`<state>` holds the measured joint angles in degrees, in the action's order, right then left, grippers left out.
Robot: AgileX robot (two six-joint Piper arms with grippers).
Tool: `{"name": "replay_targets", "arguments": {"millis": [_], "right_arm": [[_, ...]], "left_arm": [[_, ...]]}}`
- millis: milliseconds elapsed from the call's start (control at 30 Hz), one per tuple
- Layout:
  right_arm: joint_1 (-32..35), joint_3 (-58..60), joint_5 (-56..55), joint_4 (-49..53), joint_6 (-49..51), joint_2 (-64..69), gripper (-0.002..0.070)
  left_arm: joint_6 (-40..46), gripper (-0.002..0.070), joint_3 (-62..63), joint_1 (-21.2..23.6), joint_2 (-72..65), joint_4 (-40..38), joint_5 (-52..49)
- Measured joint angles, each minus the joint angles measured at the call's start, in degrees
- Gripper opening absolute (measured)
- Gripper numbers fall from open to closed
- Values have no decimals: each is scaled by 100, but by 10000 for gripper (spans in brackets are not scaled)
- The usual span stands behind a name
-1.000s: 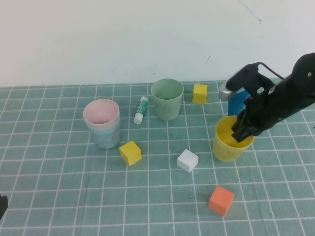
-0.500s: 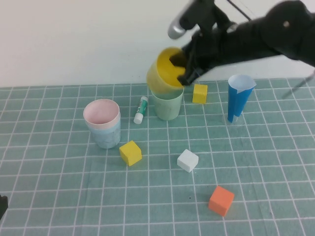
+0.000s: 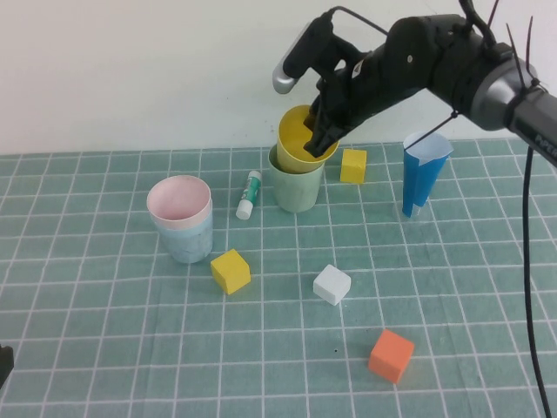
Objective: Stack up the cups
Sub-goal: Place the yellow cup on the green cup
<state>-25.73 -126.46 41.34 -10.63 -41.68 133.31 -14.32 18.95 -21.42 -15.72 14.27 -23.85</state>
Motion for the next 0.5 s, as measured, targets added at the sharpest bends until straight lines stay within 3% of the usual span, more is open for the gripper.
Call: {"name": "replay_targets", "arguments": {"millis": [300, 400, 500], "right_arm": [[0, -37, 51, 20, 143, 61, 53], [0, -37, 63, -16, 147, 61, 118], [0, -47, 63, -25, 147, 61, 242]], "left_arm": [[-14, -1, 0, 0, 0, 0, 13], [-14, -1, 0, 0, 0, 0, 13], [-44, -1, 0, 0, 0, 0, 13]]}}
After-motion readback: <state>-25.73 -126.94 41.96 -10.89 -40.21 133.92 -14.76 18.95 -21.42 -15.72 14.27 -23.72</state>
